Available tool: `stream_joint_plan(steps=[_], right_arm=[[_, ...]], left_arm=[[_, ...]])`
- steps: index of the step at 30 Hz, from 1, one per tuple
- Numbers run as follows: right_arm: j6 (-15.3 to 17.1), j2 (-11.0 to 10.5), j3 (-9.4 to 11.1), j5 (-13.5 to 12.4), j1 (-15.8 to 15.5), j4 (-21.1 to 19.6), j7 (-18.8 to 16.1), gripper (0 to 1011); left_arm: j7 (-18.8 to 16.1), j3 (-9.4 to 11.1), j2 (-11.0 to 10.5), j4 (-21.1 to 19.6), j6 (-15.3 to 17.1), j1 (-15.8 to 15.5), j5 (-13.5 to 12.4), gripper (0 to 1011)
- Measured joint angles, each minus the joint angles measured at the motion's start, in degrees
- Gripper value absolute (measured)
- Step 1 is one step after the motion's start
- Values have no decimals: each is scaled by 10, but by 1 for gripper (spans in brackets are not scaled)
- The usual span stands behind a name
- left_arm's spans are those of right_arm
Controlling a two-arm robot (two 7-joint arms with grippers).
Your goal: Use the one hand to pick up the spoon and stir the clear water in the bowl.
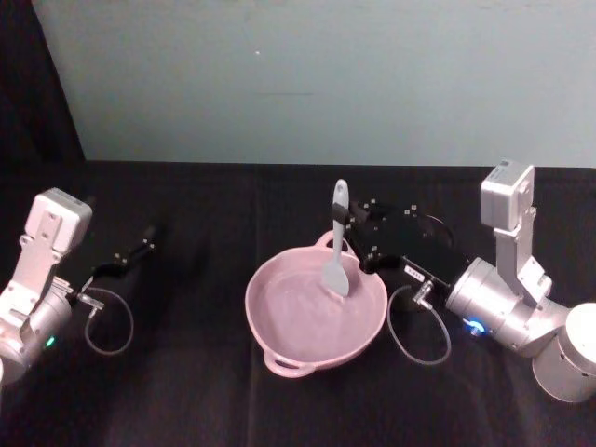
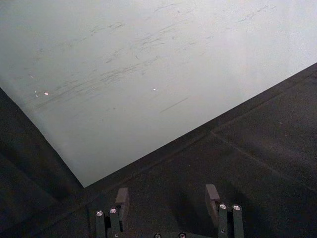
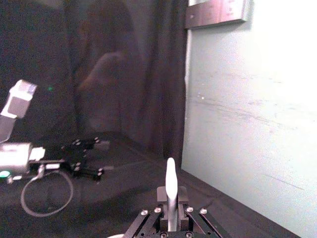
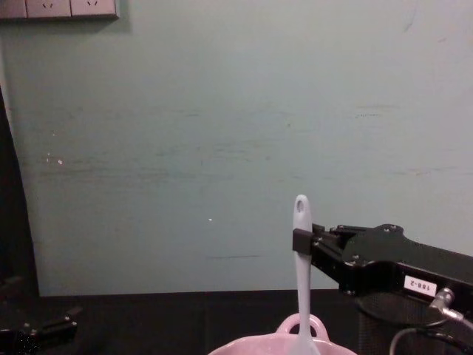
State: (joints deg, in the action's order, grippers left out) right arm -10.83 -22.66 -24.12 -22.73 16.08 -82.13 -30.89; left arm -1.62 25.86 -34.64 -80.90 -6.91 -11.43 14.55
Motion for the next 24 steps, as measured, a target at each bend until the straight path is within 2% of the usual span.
stream_joint_plan(steps=[8, 14, 21, 24], right_arm=[[6, -17, -18, 25, -16, -40, -13, 118], [6, -20, -28, 29, -27, -61, -19, 119], [6, -10, -41, 23, -30, -63, -27, 119], [2, 3, -45, 13, -23, -49, -30, 119]], left_arm=[[0, 0, 0, 0, 0, 0, 0, 1005], [0, 0, 0, 0, 0, 0, 0, 1005], [0, 0, 0, 0, 0, 0, 0, 1005], [0, 0, 0, 0, 0, 0, 0, 1005]])
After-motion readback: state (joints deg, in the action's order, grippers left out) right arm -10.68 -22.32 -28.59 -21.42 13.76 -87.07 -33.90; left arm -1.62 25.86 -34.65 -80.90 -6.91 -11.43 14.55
